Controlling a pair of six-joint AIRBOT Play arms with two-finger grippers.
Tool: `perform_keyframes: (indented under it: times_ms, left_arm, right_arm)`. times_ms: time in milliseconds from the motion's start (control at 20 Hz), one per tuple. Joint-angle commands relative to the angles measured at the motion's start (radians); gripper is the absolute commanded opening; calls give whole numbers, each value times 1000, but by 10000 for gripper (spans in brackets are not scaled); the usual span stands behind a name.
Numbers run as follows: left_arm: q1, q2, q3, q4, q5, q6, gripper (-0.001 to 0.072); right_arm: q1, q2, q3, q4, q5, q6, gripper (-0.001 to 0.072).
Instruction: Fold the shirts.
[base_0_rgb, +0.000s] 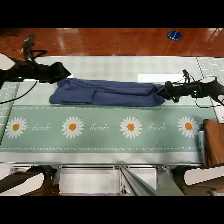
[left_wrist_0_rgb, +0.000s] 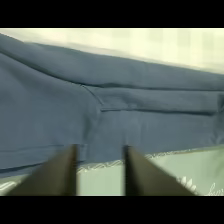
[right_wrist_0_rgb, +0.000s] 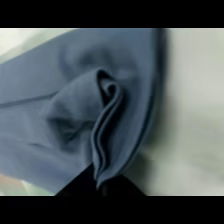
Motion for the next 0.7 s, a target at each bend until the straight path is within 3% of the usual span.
perform_keyframes:
  times_ms: [0,100,300,500,650]
  left_arm:
    - [-84,-29,-8,0,29,0,15]
    - [-143,-68,2,-29,60,-3,15]
    - [-319,-223,64,-103,126,-6,14]
    - [-520,-424,231,-105,72,-151,14]
    - [-671,-536,326,-143,73,-177,14]
  right_arm:
    - [13,113,18,-113,73,10,19]
    - [17,283,-41,-247,83,49,19]
    - [17,685,-230,-243,109,62,19]
    - [18,1016,-311,-217,163,145,19]
    - [17,1143,-310,-204,174,187,19]
